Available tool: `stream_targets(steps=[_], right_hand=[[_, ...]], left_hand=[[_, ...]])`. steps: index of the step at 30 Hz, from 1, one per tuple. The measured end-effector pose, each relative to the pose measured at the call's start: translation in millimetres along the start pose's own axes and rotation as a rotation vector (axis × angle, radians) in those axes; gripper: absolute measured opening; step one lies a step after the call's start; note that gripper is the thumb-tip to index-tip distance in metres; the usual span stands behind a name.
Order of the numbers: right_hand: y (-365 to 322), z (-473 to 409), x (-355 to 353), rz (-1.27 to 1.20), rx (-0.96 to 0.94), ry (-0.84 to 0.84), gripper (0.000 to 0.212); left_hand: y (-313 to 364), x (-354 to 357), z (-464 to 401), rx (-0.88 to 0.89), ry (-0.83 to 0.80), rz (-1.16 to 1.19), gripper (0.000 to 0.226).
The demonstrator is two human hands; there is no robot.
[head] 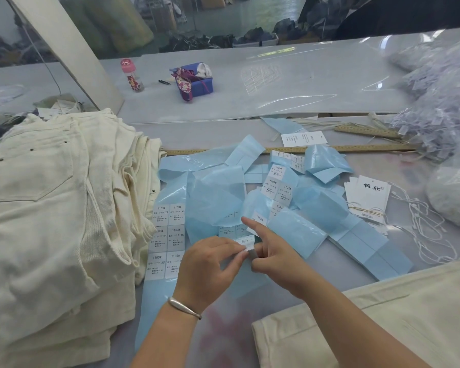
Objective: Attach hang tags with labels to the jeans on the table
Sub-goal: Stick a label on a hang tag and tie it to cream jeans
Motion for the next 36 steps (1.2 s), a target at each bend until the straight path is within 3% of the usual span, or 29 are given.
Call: stream_targets(steps=[8,14,17,20,23,25,27,29,33,36], right_hand=[[-9.3,2.3,2.9,-0.025,-0.001,0.007,0.093],[-1.3,2.0,-3.8,-0.061,0.015,0.184,0.102],[-2.1,4.9,-7.0,-0.015,0.054,0.254,0.099],[-10.0,13.5,-3.0,0.256,0.031,0.313,0.084],[-26.0,27.1,4.0,0.460,-0.122,0.496,0.035],[-33.3,38.5,5.7,0.284,-0.087,0.569,0.011],[-35.5,50.5,7.8,-0.149,0.084,0.498,0.031],[-38.4,64.9,13.1,-0.420,0.249,0.377,0.042],[-35.1,96.0,7.8,-0.510,0.275,0.458,0.009],[-33.0,125.1,-8.6,-0.427,0.200,0.545,0.012]], left_hand=[[-4.6,-8.4,-8.5,-0.097,0.087,-0.005,0.026],[-11.7,-29.8,-9.2,-0.323,0.435,0.007,0.016],[-14.3,-38.6,-6.8,-0.391,0.518,0.018,0.012],[-9.4,-42.9,-4.0,-0.330,0.498,-0.032,0.020],[4.9,-42.7,3.8,-0.216,0.453,-0.134,0.024],[16.0,-41.3,11.4,-0.173,0.436,-0.179,0.025],[29.1,-38.2,19.4,-0.131,0.414,-0.200,0.029],[44.0,-33.5,28.6,-0.066,0.374,-0.201,0.030],[70.0,-23.4,45.6,0.058,0.301,-0.170,0.029],[84.2,-15.8,53.0,0.103,0.189,-0.084,0.041]])
Point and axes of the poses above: each hand's wrist, its own z-axis away from the middle knuckle, its own x-axis out of the palm, y = z × x, the point moved 3 cm from there along -z, towards the middle knuckle, and after that the axes turned 2 degrees about -y, right-handed, at the moved point
